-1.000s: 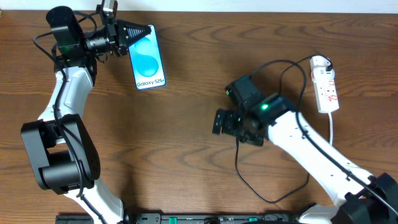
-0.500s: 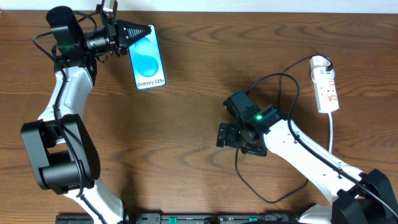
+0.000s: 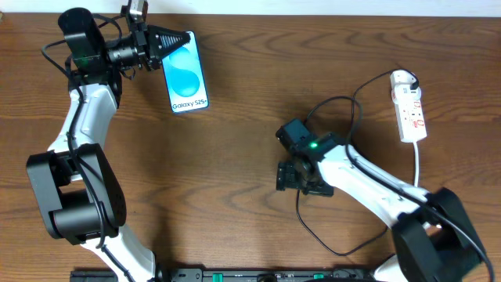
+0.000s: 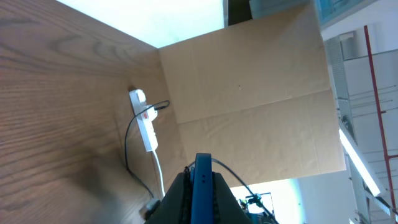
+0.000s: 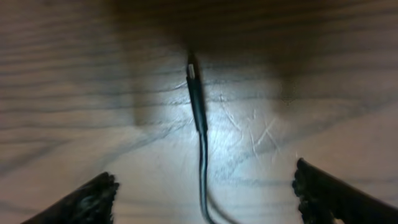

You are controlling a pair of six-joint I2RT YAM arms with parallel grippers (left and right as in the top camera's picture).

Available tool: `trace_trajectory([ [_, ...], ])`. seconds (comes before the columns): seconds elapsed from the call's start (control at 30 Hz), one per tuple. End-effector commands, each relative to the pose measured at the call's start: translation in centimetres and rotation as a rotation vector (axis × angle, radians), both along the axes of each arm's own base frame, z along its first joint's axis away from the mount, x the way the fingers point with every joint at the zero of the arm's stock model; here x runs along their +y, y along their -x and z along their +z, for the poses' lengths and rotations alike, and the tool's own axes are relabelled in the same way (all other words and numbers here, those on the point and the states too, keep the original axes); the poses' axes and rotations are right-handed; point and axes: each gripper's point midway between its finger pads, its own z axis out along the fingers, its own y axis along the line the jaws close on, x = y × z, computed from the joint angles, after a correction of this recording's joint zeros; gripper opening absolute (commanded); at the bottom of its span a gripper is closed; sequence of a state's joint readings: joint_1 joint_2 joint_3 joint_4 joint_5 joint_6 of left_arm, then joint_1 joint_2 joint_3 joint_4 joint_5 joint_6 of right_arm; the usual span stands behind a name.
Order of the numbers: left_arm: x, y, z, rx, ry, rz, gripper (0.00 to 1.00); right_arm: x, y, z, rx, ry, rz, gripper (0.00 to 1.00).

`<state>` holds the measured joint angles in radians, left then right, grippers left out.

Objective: Plug charger to phone and switch on socket
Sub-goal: 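Move the right gripper down over the black cable's plug end, then lower and close the right gripper on the USB-C plug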

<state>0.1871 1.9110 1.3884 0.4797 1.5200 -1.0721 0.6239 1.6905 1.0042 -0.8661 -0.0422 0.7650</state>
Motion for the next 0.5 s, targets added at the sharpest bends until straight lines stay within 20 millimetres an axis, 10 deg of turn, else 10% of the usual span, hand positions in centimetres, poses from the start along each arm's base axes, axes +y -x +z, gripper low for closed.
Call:
trace_trajectory([
  [0.0,-0.14,0.55,2.17,-0.068,-0.013,-0.011,0.07,-0.19,0.64,-1.38,0.040,0.025,0.018,0.79],
  [0.47,-0.14,0.54,2.17,-0.068,-0.013,-0.010,0.07,0.15,0.38,-1.68,0.036,0.011,0.045,0.73],
])
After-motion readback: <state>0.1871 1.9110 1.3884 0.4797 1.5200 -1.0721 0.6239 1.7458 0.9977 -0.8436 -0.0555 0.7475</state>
